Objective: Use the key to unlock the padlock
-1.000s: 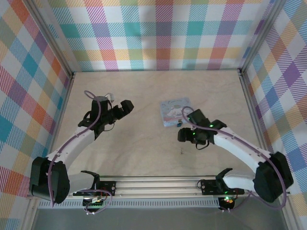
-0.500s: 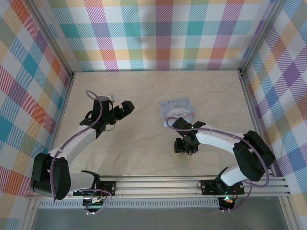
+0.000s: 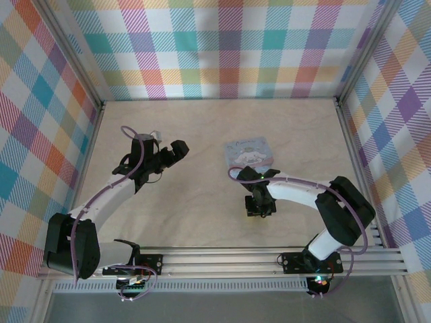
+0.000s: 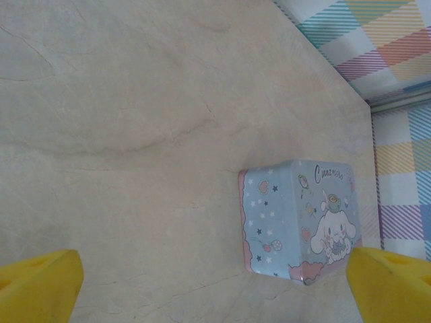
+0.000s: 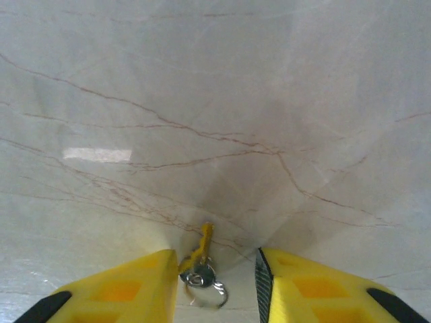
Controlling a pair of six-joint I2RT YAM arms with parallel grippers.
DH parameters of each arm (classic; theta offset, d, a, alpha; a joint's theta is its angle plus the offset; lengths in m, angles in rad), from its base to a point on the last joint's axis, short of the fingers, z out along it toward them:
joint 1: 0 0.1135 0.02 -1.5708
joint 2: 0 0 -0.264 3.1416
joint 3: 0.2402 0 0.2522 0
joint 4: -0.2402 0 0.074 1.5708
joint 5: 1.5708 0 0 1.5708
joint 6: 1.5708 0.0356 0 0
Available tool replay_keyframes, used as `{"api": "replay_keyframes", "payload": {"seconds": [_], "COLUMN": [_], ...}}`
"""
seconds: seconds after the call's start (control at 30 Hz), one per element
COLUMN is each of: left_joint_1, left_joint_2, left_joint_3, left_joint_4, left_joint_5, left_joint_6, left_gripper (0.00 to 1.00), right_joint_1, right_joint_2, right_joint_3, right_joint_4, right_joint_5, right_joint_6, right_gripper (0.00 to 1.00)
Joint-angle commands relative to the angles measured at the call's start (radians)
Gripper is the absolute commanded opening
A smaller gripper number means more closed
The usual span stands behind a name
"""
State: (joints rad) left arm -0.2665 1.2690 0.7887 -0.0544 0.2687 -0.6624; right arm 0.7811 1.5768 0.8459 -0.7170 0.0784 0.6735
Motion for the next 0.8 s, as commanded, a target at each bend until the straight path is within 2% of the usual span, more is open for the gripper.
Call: {"api": "replay_keyframes", "payload": {"seconds": [0.0,0.77], "left_joint_1": [-0.009,-0.010], "left_joint_2": [0.003,-0.007], "left_joint_3": [0.037,0.041], "left_joint_4": [-0.025,-0.049], "left_joint_5": [-0.007,-0.023], "left_joint_6": [0.006,0.016], "left_gripper": [1.00,1.00], "right_joint_1": [0.018,0.053], "right_joint_2": [0.014,-0.022], "right_joint_3": [0.015,0.009], "right_joint_4": [0.005,-0.050], "right_joint_5": [-0.017,0.018], "right_joint_6": [0.012,0.045], "right_gripper": [0.34,0.12]}}
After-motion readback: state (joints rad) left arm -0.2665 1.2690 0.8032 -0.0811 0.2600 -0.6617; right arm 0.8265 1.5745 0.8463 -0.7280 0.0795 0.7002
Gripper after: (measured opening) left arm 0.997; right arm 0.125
